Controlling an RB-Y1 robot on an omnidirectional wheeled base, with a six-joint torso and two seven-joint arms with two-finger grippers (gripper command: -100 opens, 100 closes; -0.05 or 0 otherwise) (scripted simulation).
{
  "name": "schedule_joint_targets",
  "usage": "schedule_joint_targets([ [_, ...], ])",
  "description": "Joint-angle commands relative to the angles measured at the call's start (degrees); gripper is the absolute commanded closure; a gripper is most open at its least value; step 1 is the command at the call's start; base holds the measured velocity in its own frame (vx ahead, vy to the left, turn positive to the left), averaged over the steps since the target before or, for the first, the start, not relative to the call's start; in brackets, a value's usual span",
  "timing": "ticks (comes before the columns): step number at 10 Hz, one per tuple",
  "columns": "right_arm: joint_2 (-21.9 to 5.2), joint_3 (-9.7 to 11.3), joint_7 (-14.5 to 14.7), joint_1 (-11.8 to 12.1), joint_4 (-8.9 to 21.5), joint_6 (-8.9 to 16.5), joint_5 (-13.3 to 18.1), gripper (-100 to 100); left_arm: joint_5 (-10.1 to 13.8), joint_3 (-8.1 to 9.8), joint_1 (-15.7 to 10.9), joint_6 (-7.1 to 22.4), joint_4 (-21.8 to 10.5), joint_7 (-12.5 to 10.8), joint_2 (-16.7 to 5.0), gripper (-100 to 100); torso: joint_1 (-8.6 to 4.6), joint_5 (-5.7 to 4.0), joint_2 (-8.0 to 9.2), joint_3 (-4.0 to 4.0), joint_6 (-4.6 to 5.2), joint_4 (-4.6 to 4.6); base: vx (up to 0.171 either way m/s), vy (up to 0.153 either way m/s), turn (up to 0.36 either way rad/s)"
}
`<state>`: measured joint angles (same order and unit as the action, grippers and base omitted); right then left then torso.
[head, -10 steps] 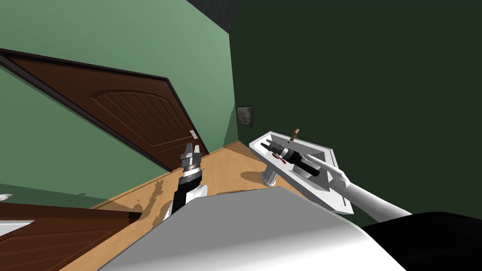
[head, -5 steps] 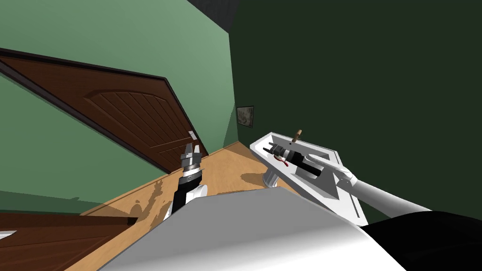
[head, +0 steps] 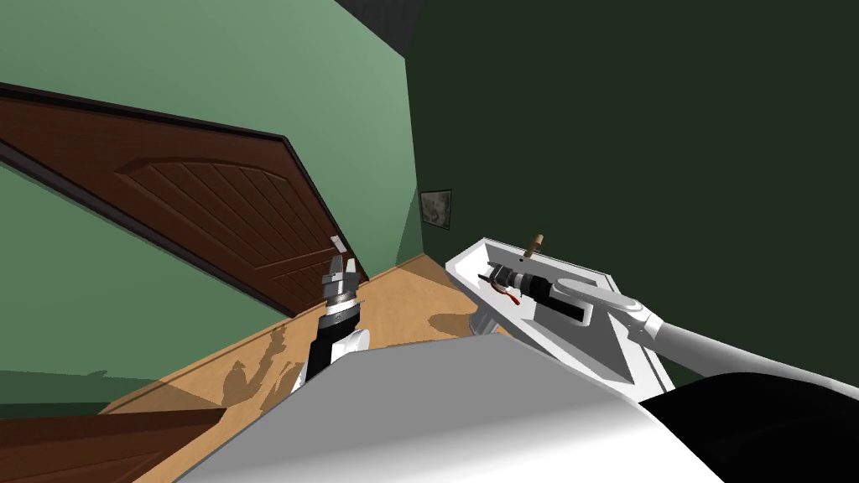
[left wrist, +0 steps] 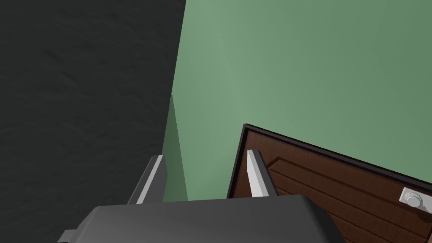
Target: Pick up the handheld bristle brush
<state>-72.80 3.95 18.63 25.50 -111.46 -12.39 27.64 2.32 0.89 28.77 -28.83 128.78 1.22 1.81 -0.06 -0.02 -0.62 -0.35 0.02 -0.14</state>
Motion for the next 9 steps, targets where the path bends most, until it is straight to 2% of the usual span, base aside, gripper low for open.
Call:
schedule_joint_targets([
  [1,-0.6,0.7,0.5,0.6,0.6,0.7,2.1,-100,0.0,0.00,0.0,0.0,0.0,0.0,0.0,0,0.00,0.00,0.00,0.00,0.00,0.00,0.117,-0.008,-0.014],
  [4,-4.1,2.9,1.6,4.8,3.6,2.6,7.7,-100,0.0,0.00,0.0,0.0,0.0,0.0,0.0,0,0.02,0.00,0.20,0.12,0.01,0.05,0.114,-0.009,-0.043],
  [5,-4.1,2.9,1.6,4.8,3.6,2.6,7.7,-100,0.0,0.00,0.0,0.0,0.0,0.0,0.0,0,-0.04,-0.02,0.09,0.05,-0.01,0.02,0.112,-0.033,-0.015],
  [8,-5.8,5.7,2.4,9.2,6.5,3.9,12.3,-100,0.0,0.00,0.0,0.0,0.0,0.0,0.0,0,-0.08,-0.04,0.16,0.09,0.01,0.03,0.124,-0.032,-0.041],
  [9,-5.8,5.7,2.4,9.2,6.5,3.9,12.3,-100,0.0,0.00,0.0,0.0,0.0,0.0,0.0,0,-0.11,-0.05,0.11,0.05,-0.02,0.02,0.101,-0.040,-0.009],
])
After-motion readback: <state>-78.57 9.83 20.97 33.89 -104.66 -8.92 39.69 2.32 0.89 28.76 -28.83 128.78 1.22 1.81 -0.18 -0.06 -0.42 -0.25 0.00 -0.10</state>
